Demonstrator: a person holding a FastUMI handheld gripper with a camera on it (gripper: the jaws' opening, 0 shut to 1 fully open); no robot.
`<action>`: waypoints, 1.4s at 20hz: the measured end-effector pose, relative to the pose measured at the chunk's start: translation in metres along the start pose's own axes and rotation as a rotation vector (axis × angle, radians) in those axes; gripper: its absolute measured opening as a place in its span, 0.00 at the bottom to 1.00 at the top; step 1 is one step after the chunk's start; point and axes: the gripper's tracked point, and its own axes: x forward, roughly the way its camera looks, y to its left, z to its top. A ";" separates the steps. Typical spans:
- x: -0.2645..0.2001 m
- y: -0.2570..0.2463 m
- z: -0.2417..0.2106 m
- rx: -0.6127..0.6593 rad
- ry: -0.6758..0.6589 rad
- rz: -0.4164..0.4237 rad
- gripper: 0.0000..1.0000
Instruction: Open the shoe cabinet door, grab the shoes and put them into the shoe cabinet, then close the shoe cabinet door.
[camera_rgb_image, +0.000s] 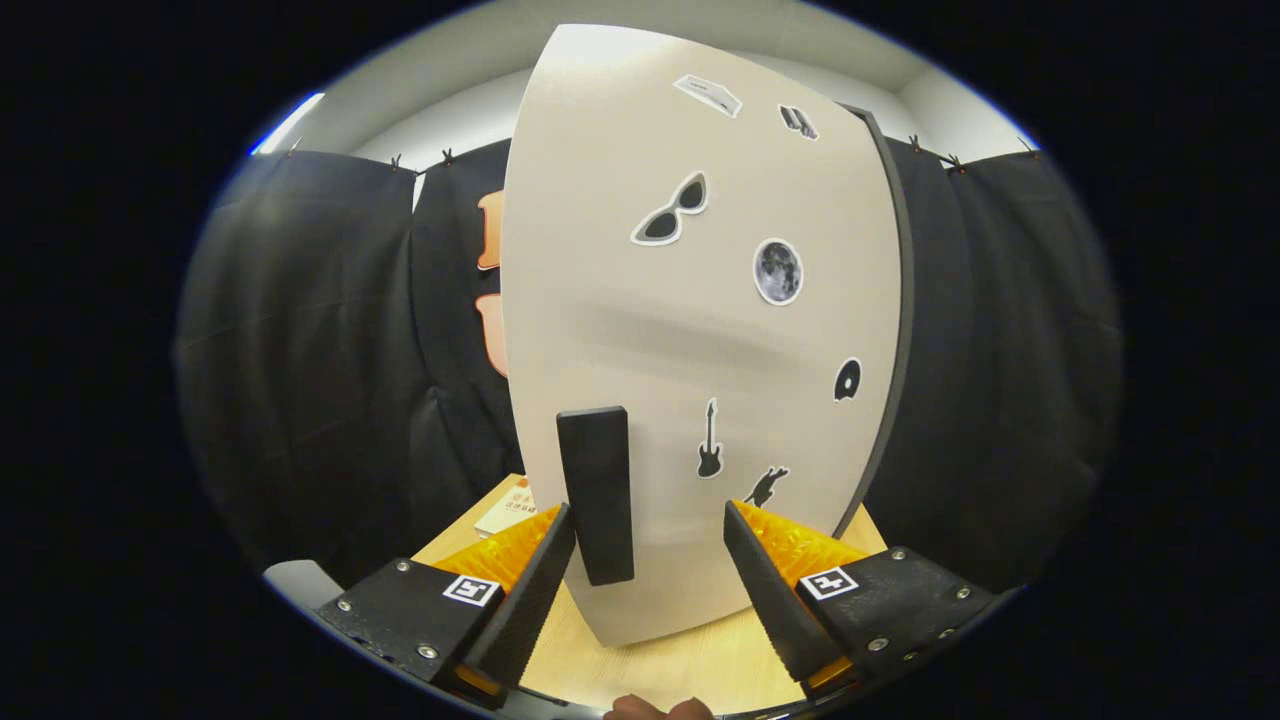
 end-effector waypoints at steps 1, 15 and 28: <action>0.007 0.003 0.003 0.000 -0.007 0.000 0.94; 0.083 0.021 0.020 -0.053 -0.049 0.039 0.96; 0.090 0.018 0.023 -0.057 -0.062 0.001 0.98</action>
